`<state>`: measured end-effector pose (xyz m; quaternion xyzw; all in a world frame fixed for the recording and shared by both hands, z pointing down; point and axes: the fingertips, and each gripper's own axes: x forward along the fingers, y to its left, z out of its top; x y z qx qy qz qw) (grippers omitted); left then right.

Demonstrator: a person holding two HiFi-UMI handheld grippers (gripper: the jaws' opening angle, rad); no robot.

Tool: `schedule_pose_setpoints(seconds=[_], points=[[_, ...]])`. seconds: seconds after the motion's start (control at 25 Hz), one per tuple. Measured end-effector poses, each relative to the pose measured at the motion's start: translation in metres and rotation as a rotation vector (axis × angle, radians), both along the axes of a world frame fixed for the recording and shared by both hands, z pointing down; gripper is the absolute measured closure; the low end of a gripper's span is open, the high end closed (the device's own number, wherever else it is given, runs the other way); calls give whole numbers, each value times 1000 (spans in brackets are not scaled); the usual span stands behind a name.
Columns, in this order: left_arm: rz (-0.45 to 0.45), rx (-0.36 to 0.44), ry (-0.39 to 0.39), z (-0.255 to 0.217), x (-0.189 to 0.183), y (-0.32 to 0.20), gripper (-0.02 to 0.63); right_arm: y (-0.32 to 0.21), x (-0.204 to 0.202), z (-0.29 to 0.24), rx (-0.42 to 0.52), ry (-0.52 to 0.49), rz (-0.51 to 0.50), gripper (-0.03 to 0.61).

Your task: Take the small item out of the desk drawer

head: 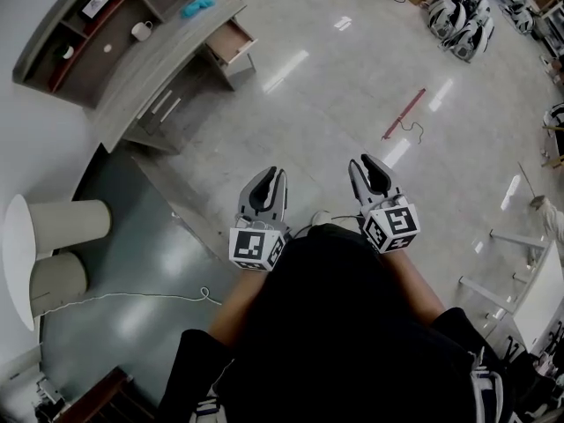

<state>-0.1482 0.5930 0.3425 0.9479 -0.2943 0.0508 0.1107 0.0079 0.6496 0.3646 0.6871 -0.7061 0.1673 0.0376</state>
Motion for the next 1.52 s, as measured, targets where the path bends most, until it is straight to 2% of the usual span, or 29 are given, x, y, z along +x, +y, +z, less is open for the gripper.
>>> schedule_pose_setpoints(seconds=[0.04, 0.08, 0.12, 0.2, 0.36, 0.64, 0.76, 0.84, 1.0, 1.24, 1.52], points=[[-6, 0, 0, 2, 0, 0, 549, 1, 3, 4, -9, -1, -1, 450], [-8, -8, -2, 5, 0, -1, 478, 2, 5, 7, -18, 0, -1, 415], [-7, -20, -7, 9, 2, 0, 449, 3, 8, 11, -27, 1, 0, 391], [-3, -46, -23, 16, 5, 0, 428, 4, 16, 16, -39, 3, 14, 336], [-14, -65, -43, 23, 17, -3, 367, 0, 39, 20, -43, 13, 38, 327], [-46, -84, -55, 33, 34, -4, 359, -4, 74, 27, -27, -10, 64, 324], [-44, -58, -48, 27, 48, -6, 359, -2, 91, 26, -32, -45, 80, 324], [-58, -41, -39, 24, 52, -17, 359, -8, 97, 26, -33, -45, 90, 324], [-75, -57, -19, 32, 56, -47, 359, -37, 103, 36, -59, -44, 79, 324], [-33, -78, 0, 49, 75, -119, 359, -95, 111, 46, -92, -17, 81, 324], [-33, -78, 32, 45, 107, -249, 359, -202, 148, 60, -146, 4, 94, 324]])
